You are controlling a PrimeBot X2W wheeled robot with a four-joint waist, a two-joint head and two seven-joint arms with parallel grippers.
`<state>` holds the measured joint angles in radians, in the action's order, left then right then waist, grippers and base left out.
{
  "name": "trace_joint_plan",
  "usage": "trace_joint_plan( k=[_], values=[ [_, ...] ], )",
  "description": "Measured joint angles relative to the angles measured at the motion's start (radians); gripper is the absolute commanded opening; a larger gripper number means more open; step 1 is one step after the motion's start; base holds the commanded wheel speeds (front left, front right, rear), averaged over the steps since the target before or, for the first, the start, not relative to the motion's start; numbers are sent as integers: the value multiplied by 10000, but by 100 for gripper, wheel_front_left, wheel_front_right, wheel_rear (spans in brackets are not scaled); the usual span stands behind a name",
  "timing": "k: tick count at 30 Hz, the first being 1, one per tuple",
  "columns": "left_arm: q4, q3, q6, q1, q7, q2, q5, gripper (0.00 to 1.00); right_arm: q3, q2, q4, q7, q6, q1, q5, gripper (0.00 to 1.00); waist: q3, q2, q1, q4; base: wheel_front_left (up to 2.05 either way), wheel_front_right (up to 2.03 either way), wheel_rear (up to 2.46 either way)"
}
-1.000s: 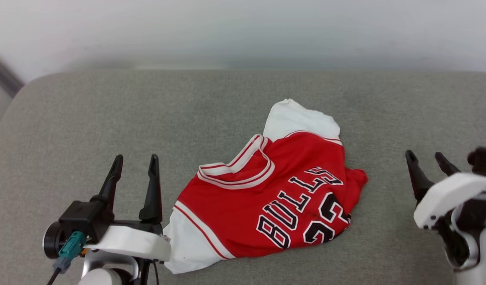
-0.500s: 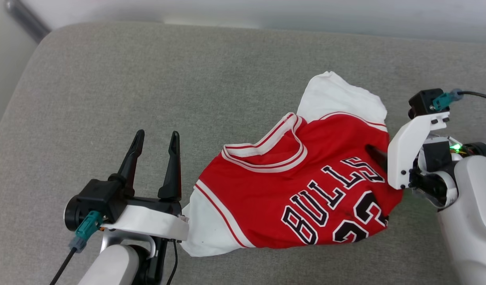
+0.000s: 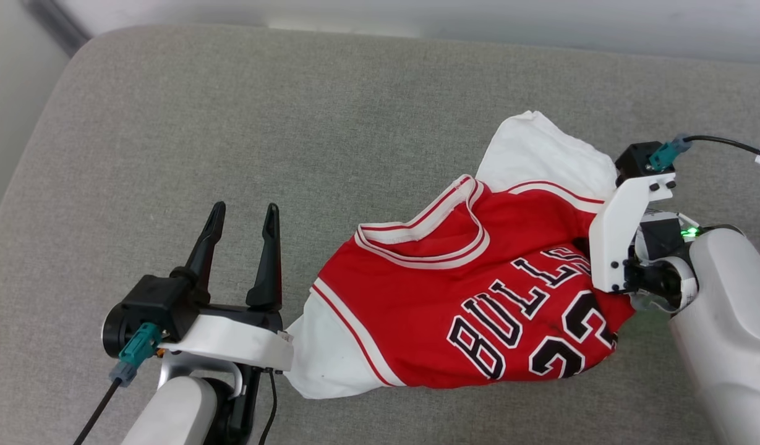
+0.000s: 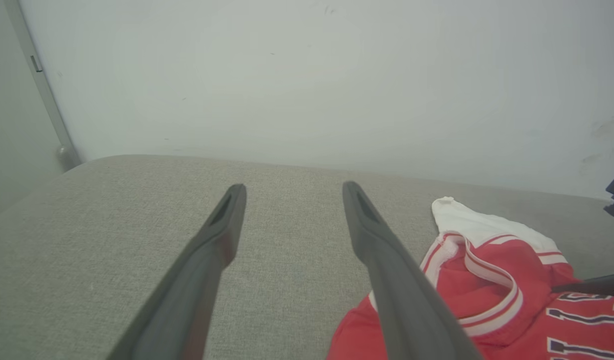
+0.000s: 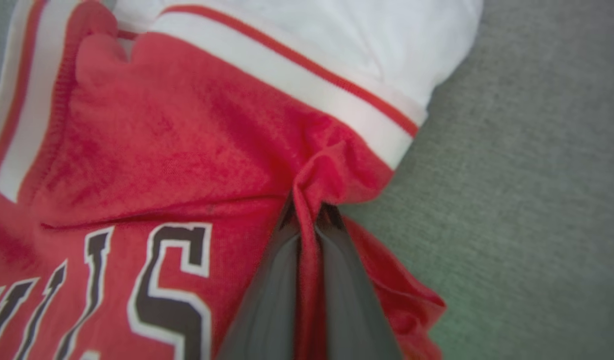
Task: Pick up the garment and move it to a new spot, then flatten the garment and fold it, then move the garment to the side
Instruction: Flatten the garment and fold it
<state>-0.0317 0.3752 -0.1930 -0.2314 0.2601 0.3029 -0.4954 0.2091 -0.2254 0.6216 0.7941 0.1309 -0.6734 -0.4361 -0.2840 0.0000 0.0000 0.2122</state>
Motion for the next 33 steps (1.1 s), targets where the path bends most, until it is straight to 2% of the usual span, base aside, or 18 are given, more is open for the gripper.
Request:
trace_joint_plan(
  k=[3,8,15,18,22,26,27,28,29,33],
  values=[
    [56,-84,12,152,2,0,44,100,293,-134,-140,-203,0,2,-79,0,176,0,0,-77,0,0,0],
    [138,-211,-12,526,15,90,79,100,416,-740,-1131,-669,2,351,-125,0,581,0,0,-317,0,0,0],
    [65,-278,-240,1264,-140,343,23,100,-640,-1097,-3198,-761,2,3004,13,0,1214,0,0,-921,0,0,0],
    [-8,-299,-318,1512,-288,431,-19,100,-1411,-834,-4159,-619,0,4560,198,0,1443,0,0,-1201,0,0,0],
    [-94,-278,-372,1724,-439,539,-79,100,-2318,71,-5402,-297,0,6652,616,0,1725,0,-1,-1466,0,0,0],
    [-90,-278,-418,1870,-548,604,-115,100,-2577,1026,-6015,-27,0,8066,813,0,1876,0,0,-1662,0,0,0],
    [-84,-265,-416,1871,-564,617,-132,100,-2606,1127,-6126,-46,0,8244,972,23,1904,0,-1,-1693,0,0,0],
    [-71,-247,-416,1871,-614,627,-153,100,-2671,1235,-6199,-140,0,8339,1016,73,1933,0,0,-1715,0,0,0],
    [-61,-244,-416,1898,-625,629,-178,100,-2673,1329,-6228,-171,0,8417,1022,100,1966,0,0,-1737,0,0,0],
    [10,-222,-447,2085,-688,642,-222,100,-2700,1523,-6573,-1058,0,8503,1256,100,2060,0,0,-1797,0,0,0]
  ],
)
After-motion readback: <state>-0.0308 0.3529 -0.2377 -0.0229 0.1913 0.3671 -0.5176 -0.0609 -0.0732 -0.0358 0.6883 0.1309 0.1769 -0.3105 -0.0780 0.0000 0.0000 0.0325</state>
